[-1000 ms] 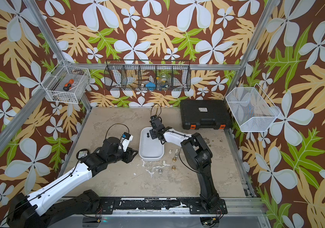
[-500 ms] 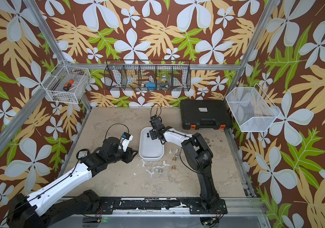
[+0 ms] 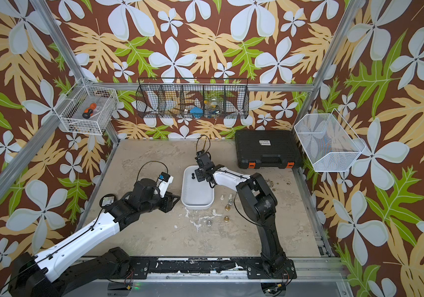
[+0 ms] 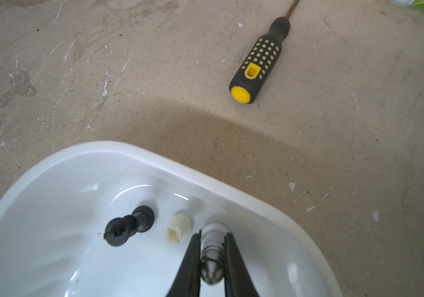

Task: Put the chess pieces into the storage box
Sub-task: Place the chess piece in the storage box, then pick up the chess piece at the center of the board.

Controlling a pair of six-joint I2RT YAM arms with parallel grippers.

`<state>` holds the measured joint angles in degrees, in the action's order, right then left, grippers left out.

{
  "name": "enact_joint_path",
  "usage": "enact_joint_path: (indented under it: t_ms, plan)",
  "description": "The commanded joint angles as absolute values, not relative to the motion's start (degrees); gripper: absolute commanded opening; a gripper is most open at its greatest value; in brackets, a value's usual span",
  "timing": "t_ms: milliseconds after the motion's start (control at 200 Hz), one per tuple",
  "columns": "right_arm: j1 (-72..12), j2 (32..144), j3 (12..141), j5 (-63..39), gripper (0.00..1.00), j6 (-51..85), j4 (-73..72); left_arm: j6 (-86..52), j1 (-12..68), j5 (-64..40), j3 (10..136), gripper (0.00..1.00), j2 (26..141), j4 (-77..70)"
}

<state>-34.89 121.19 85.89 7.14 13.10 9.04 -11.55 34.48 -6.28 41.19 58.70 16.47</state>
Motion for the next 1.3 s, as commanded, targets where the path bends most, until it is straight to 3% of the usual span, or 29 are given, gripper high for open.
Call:
enact_joint_path:
  t_ms: [0,540,831,1001,1166,1296]
  plan:
    - [-34.9,121.6,86.0,8.1,0.18,13.0,10.7,-11.2,34.4,-6.4,41.4,0.5,58.6,16.1]
    - [-34.9,119.2,86.7,8.3,0.38,12.2,11.1,-11.2,34.4,-6.4,41.4,0.51,58.5,16.2]
    - [-34.9,108.3,82.5,5.7,0.43,12.3,11.3,-14.0,34.4,-1.3,41.6,0.49,57.7,15.2]
    - [-33.7,93.4,67.9,3.0,0.45,16.8,5.4,-15.7,42.0,6.3,46.6,0.46,61.8,16.2]
    - [-33.2,71.8,38.4,-9.3,0.47,19.1,-18.9,-19.0,50.3,2.8,50.3,0.34,68.3,14.0]
    - [-33.3,55.1,20.0,-6.8,0.47,21.4,-27.7,-19.8,57.4,3.0,51.1,0.33,73.5,12.2]
